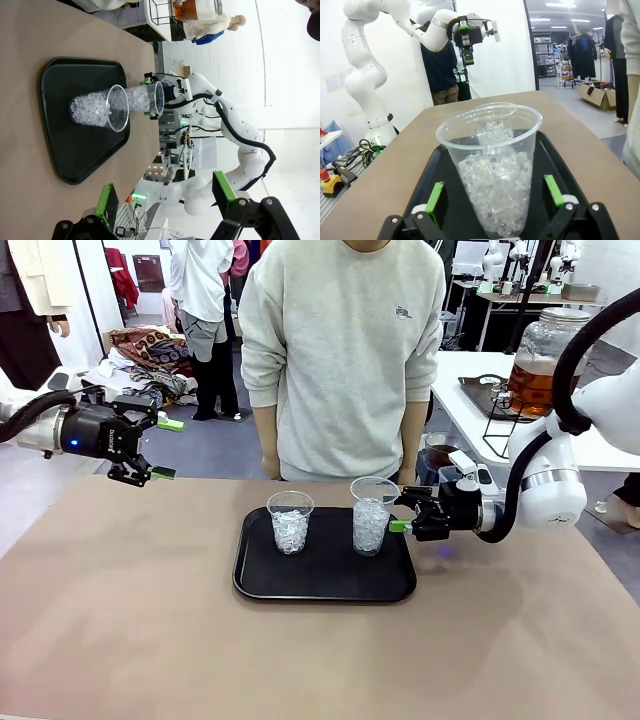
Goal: Pour the drink into the iced cup.
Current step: Pick up the iced cup indicated by the human and present it to them.
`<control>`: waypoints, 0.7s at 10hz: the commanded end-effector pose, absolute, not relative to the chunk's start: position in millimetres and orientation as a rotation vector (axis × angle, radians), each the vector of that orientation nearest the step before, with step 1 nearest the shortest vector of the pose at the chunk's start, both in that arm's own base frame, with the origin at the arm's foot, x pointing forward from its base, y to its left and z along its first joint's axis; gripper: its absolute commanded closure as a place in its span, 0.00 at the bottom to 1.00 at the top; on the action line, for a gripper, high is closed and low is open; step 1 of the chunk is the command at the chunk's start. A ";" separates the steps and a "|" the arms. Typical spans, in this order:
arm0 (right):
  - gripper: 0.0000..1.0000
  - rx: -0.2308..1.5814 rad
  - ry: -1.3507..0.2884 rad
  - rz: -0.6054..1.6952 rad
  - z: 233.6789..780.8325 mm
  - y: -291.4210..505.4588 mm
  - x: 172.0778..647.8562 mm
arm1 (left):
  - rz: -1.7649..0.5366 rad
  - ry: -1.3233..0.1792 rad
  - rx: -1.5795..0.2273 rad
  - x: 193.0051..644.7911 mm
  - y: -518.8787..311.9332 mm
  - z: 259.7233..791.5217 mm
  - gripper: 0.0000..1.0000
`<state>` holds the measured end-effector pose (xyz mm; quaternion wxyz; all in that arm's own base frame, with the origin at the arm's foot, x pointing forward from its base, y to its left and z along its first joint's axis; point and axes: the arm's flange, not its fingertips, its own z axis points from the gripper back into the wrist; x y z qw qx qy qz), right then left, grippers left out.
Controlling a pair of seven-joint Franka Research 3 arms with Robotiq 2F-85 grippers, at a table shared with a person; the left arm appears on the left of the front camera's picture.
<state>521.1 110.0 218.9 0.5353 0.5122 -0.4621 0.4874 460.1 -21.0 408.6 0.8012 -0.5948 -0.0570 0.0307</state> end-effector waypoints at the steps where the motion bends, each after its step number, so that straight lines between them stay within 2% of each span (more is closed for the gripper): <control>1: 0.00 1.199 -1.112 1.171 217.1 115.6 520.0 | 0.074 -0.129 -1.288 460.1 -22.0 409.1 0.00; 7: 0.00 1.197 -1.099 1.181 213.4 127.6 517.0 | 0.074 -0.129 -1.288 460.1 -22.0 409.1 0.00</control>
